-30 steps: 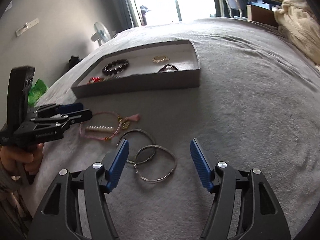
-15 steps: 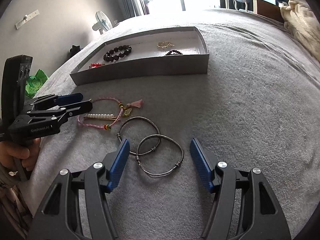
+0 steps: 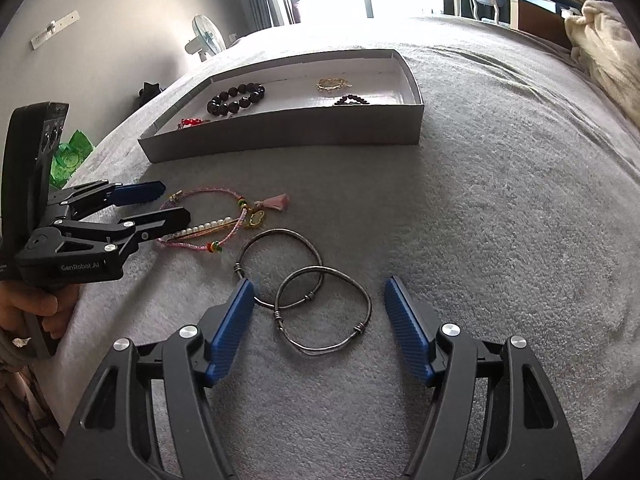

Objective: Organize jewelry
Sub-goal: 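Grasp the pink cord pearl bracelet with the left tool while the right tool approaches a silver bangle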

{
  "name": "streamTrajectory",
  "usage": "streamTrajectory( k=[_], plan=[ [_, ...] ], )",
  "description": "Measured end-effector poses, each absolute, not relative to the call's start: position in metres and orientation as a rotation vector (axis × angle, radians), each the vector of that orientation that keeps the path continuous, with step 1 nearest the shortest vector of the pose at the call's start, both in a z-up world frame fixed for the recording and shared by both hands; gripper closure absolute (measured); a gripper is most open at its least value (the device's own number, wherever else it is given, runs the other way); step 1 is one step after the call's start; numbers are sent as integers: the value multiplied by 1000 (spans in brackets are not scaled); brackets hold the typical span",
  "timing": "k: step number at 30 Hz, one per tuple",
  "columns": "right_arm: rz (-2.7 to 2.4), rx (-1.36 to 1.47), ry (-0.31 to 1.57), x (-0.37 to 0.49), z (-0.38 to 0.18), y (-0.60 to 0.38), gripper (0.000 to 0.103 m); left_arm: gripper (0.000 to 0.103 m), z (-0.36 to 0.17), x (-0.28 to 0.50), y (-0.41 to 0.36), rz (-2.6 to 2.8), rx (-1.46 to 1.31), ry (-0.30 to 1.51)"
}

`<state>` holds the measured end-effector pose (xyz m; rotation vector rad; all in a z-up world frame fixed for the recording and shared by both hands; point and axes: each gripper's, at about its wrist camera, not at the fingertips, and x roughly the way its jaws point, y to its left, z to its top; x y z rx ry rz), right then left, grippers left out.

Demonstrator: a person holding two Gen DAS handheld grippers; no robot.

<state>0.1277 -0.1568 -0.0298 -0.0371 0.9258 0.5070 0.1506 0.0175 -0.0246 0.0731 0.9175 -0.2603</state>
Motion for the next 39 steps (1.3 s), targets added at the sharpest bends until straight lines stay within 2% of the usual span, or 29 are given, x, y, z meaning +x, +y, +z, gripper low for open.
streamTrajectory(
  k=[2, 8, 16, 21, 22, 26, 32, 35, 37, 39],
  plan=[
    [507, -36, 923, 127, -30, -157, 36, 32, -24, 151, 18, -262, 69, 916],
    [530, -38, 919, 125, -30, -156, 53, 46, -23, 149, 20, -261, 59, 908],
    [538, -27, 921, 125, -30, -157, 54, 63, -21, 145, 15, -300, 74, 896],
    [544, -10, 927, 126, -31, -160, 54, 63, -25, 149, 13, -330, 70, 930],
    [544, -9, 928, 126, -31, -160, 54, 59, -26, 150, 13, -332, 65, 937],
    [543, -10, 931, 127, -31, -160, 54, 57, -28, 155, 15, -346, 42, 959],
    [544, -11, 929, 128, -31, -160, 54, 58, -28, 153, 15, -345, 41, 956],
    [544, -11, 927, 128, -31, -160, 54, 69, -27, 151, 16, -318, 47, 941],
    [546, -14, 922, 126, -31, -159, 54, 82, -25, 150, 16, -303, 51, 930],
    [544, -19, 915, 124, -30, -158, 54, 89, -25, 148, 18, -302, 45, 924]
  ],
)
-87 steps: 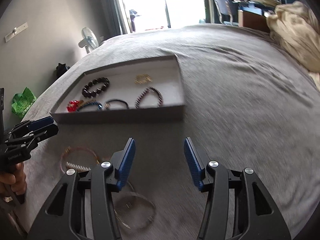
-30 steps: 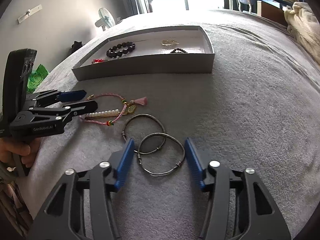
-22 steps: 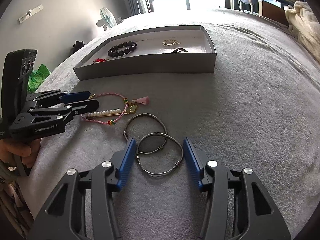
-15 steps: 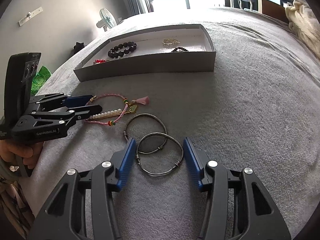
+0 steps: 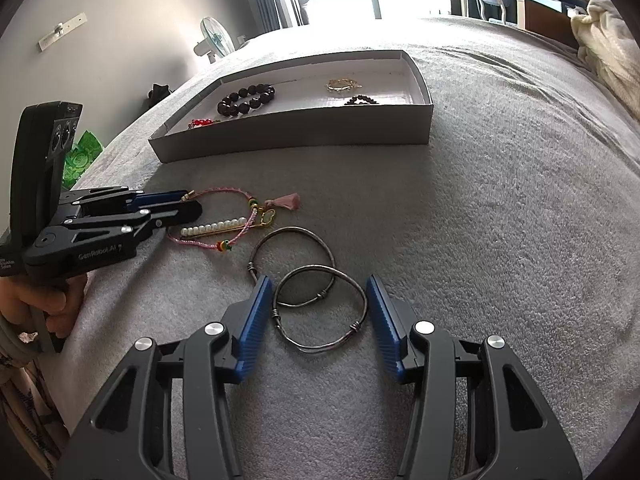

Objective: Organize jewelry
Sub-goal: 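Grasp the pink cord pearl bracelet with the left tool while the right tool approaches a silver bangle, then carry the pink bracelet to the box with left tool while right tool grasps a bangle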

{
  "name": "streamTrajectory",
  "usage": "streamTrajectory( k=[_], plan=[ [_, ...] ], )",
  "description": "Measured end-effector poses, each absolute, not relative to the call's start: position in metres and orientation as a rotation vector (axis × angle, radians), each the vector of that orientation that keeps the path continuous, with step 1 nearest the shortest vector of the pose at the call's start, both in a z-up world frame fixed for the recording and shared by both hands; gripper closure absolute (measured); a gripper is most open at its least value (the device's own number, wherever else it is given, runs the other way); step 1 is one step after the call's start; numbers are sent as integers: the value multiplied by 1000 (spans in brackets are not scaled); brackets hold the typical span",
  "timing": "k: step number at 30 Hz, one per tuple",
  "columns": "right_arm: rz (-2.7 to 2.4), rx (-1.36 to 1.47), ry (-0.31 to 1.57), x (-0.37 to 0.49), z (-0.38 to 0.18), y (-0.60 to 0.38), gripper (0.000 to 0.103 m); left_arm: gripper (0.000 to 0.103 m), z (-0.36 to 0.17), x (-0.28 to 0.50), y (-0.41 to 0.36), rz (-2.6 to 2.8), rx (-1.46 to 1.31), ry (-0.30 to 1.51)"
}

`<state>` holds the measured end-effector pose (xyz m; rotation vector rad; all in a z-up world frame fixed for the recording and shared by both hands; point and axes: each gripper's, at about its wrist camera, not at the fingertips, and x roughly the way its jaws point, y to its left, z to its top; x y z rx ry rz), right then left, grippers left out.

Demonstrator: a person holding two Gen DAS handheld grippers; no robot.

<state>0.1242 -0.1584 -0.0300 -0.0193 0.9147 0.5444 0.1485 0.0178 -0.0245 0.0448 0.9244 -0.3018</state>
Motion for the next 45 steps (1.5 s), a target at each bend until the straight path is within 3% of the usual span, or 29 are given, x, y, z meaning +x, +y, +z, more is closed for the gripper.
streamTrajectory(
  k=[4, 25, 45],
  plan=[
    [548, -16, 908, 121, -29, -158, 55, 98, -22, 146, 18, -304, 43, 911],
    [536, 42, 836, 115, -12, -171, 55, 98, 62, 125, 7, -441, -89, 741],
    [564, 30, 769, 158, 21, -148, 55, 98, 85, 149, 49, -365, -104, 700]
  ],
)
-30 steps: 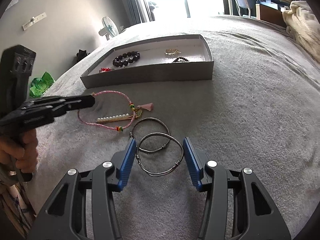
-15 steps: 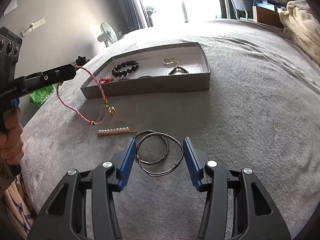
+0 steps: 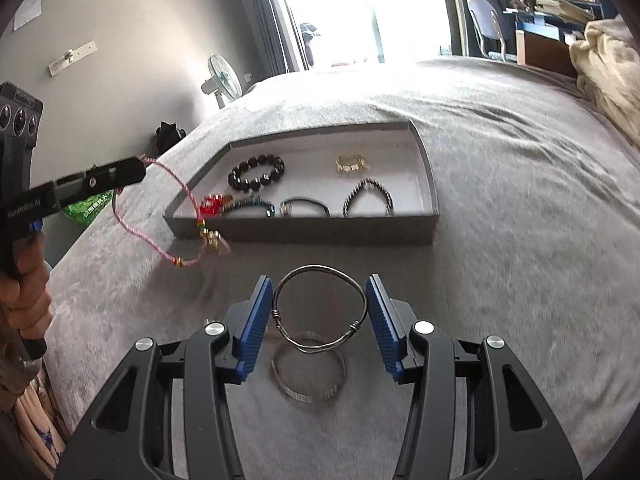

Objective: Organize jewelry
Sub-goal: 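Carry the pink bracelet to the box with left tool while right tool grasps a bangle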

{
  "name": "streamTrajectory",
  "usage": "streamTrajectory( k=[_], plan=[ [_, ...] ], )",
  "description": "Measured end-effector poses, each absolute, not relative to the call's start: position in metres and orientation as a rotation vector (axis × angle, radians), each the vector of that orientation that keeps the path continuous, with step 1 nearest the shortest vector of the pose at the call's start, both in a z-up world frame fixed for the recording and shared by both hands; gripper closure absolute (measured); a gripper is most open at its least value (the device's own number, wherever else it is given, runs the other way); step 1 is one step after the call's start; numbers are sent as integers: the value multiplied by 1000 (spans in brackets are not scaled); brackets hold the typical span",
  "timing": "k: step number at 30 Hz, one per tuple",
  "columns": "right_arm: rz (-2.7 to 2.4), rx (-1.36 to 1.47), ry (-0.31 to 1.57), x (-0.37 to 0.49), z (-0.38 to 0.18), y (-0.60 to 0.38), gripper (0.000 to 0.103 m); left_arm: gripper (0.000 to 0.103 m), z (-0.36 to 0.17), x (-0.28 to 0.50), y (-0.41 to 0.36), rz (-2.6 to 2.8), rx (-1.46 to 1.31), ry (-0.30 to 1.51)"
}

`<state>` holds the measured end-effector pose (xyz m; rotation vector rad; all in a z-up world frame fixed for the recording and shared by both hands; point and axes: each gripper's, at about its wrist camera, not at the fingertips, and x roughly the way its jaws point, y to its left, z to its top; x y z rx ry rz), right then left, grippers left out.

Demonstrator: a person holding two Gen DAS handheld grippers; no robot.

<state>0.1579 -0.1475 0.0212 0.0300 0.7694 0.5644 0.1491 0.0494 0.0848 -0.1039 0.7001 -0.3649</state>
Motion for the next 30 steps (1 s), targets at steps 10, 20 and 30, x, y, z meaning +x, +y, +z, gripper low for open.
streamTrajectory(
  k=[10, 20, 30],
  plan=[
    [594, -1, 733, 202, 45, -118, 55, 98, 97, 169, 58, -338, -87, 676],
    [609, -68, 737, 246, 52, -88, 55, 98, 108, 204, 66, -302, -80, 656],
    [612, -85, 777, 276, 48, -60, 55, 98, 93, 239, 69, -249, -77, 695]
  ],
)
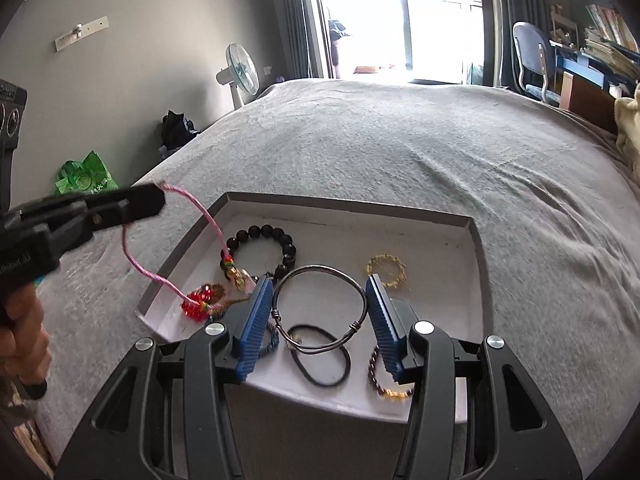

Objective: Organize jewelry
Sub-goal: 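Carry the pink bracelet to the box with left tool while right tool grasps a bangle, then open both tools to drop the pink bracelet and silver bangle into the box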

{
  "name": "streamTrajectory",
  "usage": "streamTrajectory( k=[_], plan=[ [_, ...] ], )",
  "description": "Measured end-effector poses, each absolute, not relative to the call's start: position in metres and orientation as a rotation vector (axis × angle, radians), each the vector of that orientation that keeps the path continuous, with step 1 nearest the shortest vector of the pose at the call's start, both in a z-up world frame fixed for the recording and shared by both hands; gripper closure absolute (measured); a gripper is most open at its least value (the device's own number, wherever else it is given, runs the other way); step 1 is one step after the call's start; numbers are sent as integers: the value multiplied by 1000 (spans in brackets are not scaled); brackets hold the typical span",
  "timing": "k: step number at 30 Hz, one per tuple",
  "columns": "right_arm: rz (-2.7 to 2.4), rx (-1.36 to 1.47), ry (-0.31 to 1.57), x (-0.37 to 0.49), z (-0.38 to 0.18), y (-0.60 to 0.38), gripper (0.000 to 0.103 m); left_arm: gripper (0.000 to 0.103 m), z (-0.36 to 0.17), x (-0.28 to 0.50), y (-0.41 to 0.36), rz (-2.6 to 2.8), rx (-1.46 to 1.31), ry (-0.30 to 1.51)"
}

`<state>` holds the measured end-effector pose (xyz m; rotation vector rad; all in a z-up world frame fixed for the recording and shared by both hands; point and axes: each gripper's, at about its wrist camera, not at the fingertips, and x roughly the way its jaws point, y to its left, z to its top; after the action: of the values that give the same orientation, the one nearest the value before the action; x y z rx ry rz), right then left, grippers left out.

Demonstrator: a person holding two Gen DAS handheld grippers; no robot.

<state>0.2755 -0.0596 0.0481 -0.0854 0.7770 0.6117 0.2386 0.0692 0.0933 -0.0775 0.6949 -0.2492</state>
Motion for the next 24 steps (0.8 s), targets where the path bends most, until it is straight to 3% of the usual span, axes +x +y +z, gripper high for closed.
streamTrajectory(
  k=[24],
  plan=[
    [536, -193, 942, 310, -2, -31, 54, 98, 20, 270, 79, -139, -15, 864]
  ],
)
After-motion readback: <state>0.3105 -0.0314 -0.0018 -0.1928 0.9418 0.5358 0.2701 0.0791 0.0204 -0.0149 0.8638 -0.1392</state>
